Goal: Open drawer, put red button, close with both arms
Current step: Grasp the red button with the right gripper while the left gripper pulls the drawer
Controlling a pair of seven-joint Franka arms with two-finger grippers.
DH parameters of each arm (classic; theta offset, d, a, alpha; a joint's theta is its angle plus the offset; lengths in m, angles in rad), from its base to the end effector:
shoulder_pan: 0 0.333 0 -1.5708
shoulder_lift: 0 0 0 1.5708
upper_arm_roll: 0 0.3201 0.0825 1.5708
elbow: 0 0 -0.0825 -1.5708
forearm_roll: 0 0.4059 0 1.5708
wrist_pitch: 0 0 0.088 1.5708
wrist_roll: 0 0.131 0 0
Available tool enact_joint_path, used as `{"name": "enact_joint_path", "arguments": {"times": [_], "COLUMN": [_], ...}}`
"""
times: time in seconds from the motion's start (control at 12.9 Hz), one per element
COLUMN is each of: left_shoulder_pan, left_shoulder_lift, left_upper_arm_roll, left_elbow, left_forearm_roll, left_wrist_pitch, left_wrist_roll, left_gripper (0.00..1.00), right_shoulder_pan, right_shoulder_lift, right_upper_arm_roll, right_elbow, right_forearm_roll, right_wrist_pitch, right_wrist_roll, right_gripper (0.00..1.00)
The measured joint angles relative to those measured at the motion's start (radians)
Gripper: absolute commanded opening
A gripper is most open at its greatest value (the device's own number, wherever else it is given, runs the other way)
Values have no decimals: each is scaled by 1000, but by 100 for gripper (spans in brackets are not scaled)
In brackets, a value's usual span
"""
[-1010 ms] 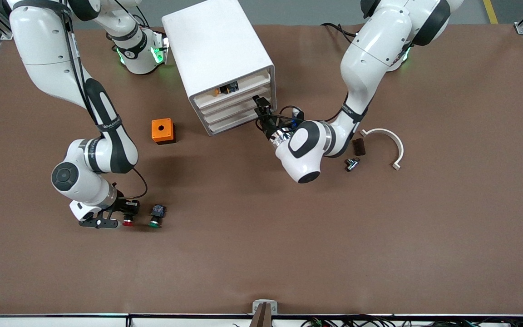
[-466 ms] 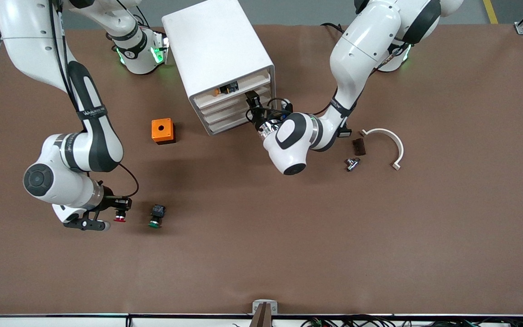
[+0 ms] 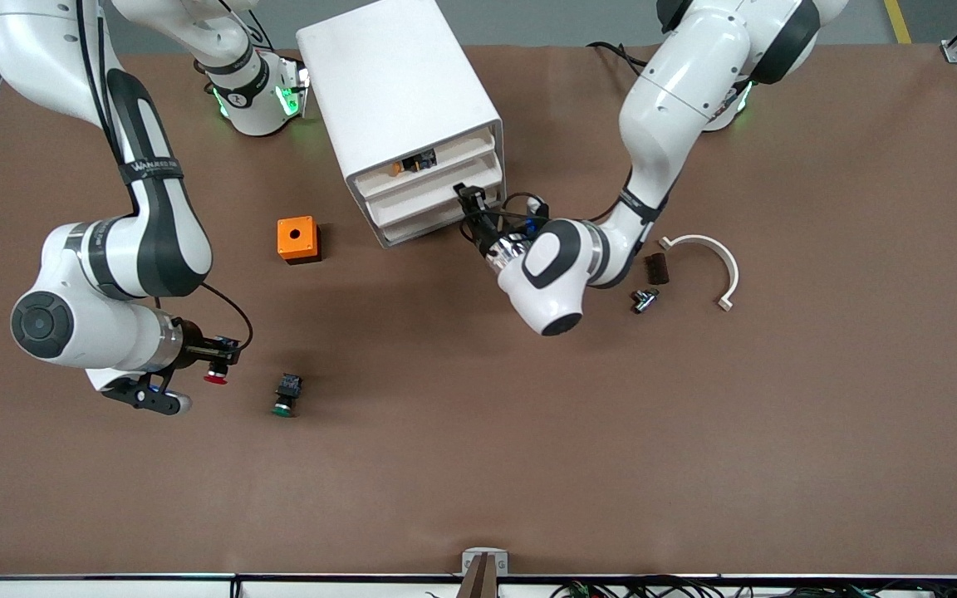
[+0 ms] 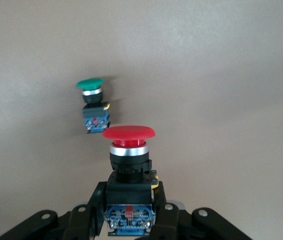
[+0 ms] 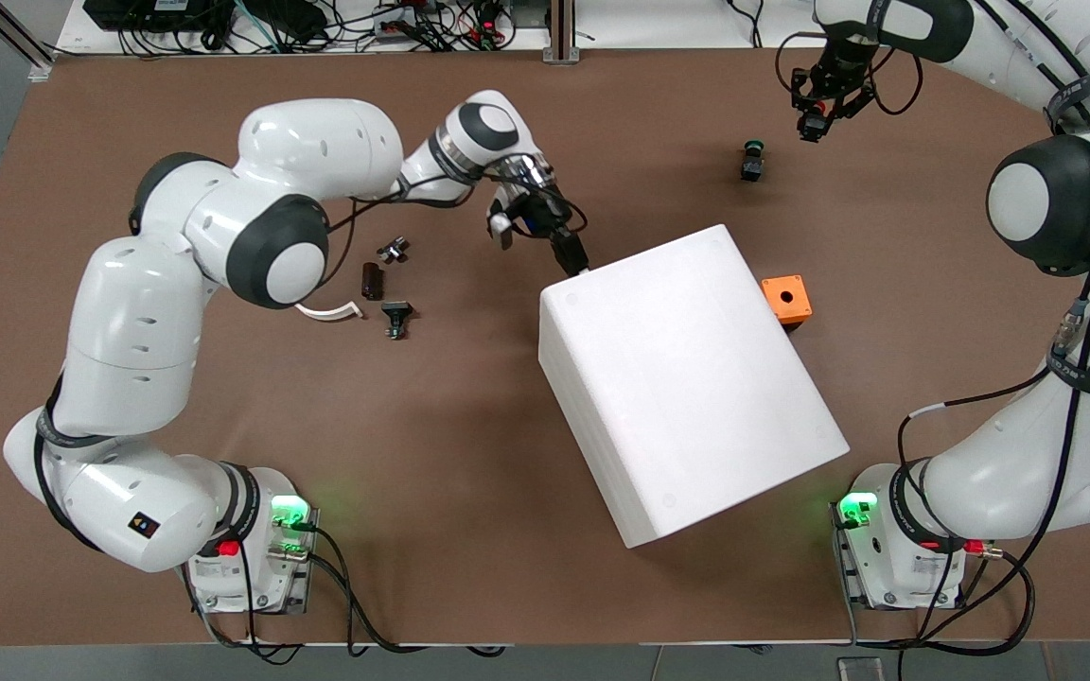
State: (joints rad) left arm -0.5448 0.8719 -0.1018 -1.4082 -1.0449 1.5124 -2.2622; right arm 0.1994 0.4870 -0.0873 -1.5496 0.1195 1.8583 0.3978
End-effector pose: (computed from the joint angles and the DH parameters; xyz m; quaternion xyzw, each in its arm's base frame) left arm 0.4801 -0.4942 0.1814 -0.4246 -0.6762 0.5436 0.2589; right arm 0.6796 0.0953 0.3254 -0.9826 0.1602 0.0937 0.0115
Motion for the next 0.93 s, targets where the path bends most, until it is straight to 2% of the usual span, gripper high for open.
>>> {"name": "enact_joint_path", "arguments": {"times": [0.31,0.39,0.47,0.54,0.93], "left_shoulder_pan": [100,102,100,99,106], "left_shoulder_lift": [5,6,6,6,6], "left_upper_arm_roll": [8,9,12,16,68], "left_elbow": [20,23,27,33,76], "left_forearm_roll": [1,0,0,0,34], "left_wrist_pitch": [5,14,20,30,39], "left_wrist_roll": [101,108,111,145,229], "left_gripper": [8,18,49,99,99], "right_shoulder_pan": [66,89,113,138,259], "right_shoulder_lift": [-33,-45,-57,-68,-103], "right_upper_arm_roll": [2,3,3,4,6], "right_elbow": [24,25,25,25,26], "right_forearm_roll": [0,0,0,0,1], "right_wrist_pitch": [-52,-63,-70,-74,-72], "right_wrist_roll": [242,317,389,457,801], "right_gripper": [5,4,4,4,4]}}
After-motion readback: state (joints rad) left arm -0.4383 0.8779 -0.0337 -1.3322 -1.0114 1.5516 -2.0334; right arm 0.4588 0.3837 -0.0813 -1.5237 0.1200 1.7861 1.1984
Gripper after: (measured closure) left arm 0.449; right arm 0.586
